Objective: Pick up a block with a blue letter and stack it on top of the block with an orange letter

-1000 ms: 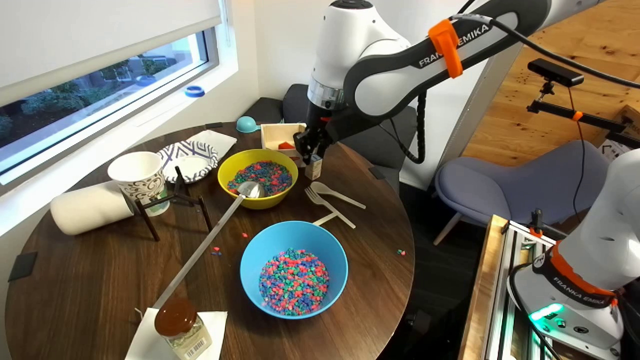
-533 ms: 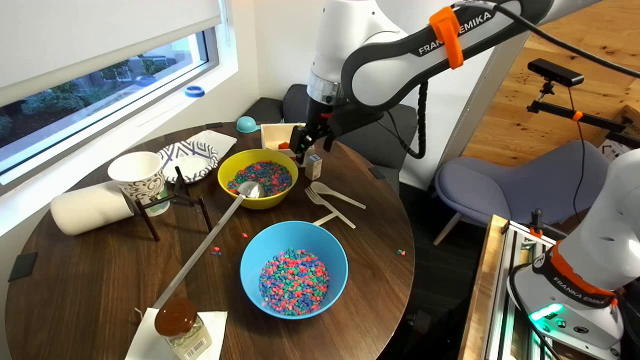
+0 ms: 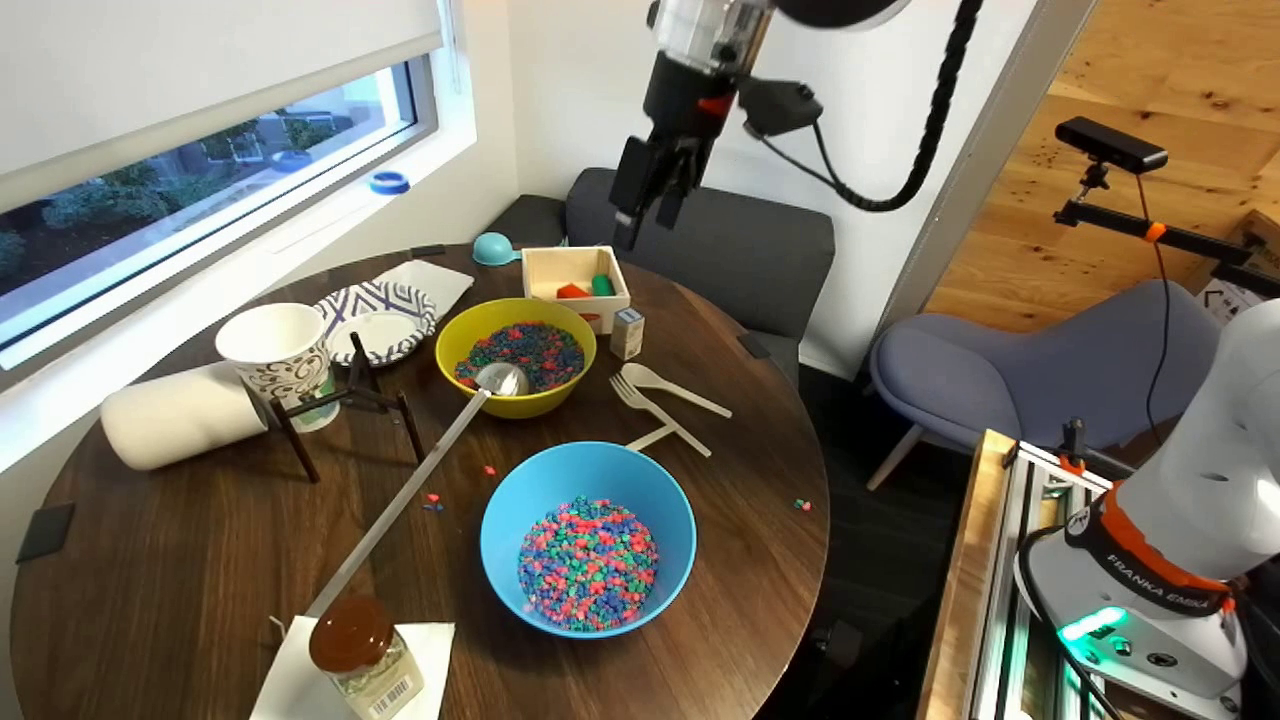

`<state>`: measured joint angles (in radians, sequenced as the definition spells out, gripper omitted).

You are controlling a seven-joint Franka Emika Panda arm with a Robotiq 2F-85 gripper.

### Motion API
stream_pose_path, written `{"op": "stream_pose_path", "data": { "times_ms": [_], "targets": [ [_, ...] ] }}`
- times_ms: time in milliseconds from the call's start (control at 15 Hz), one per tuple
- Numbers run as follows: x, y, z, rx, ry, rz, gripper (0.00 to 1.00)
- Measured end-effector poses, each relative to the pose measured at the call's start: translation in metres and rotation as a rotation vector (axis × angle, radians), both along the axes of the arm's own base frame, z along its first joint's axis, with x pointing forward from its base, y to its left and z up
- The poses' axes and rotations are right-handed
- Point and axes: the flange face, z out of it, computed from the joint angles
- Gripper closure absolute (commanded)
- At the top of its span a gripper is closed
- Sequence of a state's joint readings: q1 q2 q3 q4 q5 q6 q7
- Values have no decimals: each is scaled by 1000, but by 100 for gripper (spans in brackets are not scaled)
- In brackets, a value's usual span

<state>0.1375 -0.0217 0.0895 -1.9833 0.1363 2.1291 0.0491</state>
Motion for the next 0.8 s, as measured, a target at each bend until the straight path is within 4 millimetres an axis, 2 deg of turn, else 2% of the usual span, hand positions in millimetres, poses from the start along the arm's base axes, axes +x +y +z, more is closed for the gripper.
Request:
{"op": "stream_pose_path", "data": {
  "times_ms": [200, 400, 600, 667, 800],
  "targets": [
    [-30, -8, 63, -22, -75, 134, 0],
    [-55, -28, 114, -41, -171, 254, 0],
    [-69, -63, 141, -69, -238, 368, 0],
    [-70, -73, 143, -75, -250, 393, 0],
    [-71, -82, 143, -80, -254, 412, 0]
  ]
}}
